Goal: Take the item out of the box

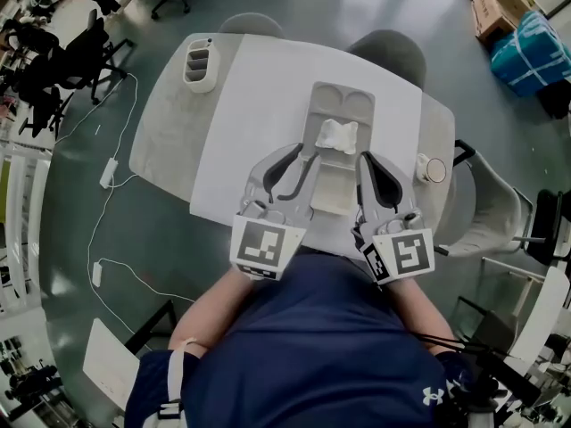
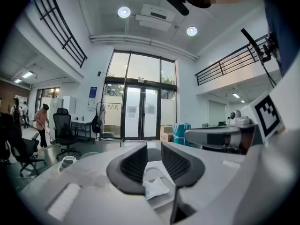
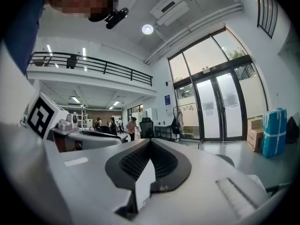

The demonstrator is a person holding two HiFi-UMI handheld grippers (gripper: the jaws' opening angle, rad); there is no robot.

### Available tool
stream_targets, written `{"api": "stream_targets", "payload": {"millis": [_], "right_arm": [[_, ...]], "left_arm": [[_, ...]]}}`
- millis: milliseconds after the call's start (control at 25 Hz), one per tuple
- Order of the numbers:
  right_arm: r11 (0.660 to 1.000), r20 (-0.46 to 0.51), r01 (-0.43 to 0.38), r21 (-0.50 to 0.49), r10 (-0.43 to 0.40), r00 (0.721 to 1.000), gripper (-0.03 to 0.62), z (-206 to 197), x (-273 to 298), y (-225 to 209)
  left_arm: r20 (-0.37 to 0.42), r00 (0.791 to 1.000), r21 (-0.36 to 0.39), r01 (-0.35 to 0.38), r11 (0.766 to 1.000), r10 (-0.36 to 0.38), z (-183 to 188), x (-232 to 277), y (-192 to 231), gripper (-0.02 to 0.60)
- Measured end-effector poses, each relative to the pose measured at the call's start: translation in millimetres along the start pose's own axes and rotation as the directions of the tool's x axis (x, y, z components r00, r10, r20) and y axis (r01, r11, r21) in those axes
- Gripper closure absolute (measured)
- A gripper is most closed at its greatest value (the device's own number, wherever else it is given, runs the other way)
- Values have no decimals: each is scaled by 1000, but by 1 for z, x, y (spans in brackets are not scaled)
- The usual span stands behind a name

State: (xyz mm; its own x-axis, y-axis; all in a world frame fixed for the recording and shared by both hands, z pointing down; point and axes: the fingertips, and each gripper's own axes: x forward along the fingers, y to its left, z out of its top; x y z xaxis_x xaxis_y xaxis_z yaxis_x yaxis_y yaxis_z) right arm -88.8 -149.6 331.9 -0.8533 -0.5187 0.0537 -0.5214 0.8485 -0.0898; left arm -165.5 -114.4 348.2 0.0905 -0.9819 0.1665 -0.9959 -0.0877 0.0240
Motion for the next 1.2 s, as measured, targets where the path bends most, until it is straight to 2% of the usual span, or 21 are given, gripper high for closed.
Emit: {"api": "stream_targets", "payload": {"millis": [160,360,520,560,600,640,880,1000,1120,1200], "right_arm": [[1000,-3,1,0,-1,1000,592,0,1,1],[1000,-10,-6,-2,6,1000,592,-3,1,3],[1000,-15,-13,1,13,1000,592,-5,0,4],[1000,-15,-14,2,14,1000,592,-6,1,4],[1000,-15,-15,3,15,1000,592,-6,1,4],[1000,-15,-16,4,16,1000,592,-6,1,4],[1000,-15,-28,7,28,999,592,-8,-2,6],[999,-17,-31,8,32,999,592,-8,-2,7],[999,-17,-31,9,32,999,592,-10,-3,7],[999,-19,-31,11,31,999,593,-11,-3,7]], "left_arm": [[0,1000,-17,3,1000,-3,1,0,-2,477],[-7,1000,19,15,1000,-15,-2,1,-2,477],[-12,1000,-6,6,1000,-6,-4,0,-3,479],[-8,1000,-9,6,1000,-6,-4,0,-3,508],[-1,1000,-7,9,1000,-9,-3,-1,-4,566],[3,1000,-2,15,1000,-15,-3,-1,-5,580],[-2,1000,-4,18,1000,-18,-4,-3,-10,580],[-6,1000,19,24,1000,-24,-6,-2,-9,580],[-11,1000,-31,11,999,-12,-7,-2,-10,581],[-12,1000,-33,13,999,-14,-9,-2,-11,580]]}}
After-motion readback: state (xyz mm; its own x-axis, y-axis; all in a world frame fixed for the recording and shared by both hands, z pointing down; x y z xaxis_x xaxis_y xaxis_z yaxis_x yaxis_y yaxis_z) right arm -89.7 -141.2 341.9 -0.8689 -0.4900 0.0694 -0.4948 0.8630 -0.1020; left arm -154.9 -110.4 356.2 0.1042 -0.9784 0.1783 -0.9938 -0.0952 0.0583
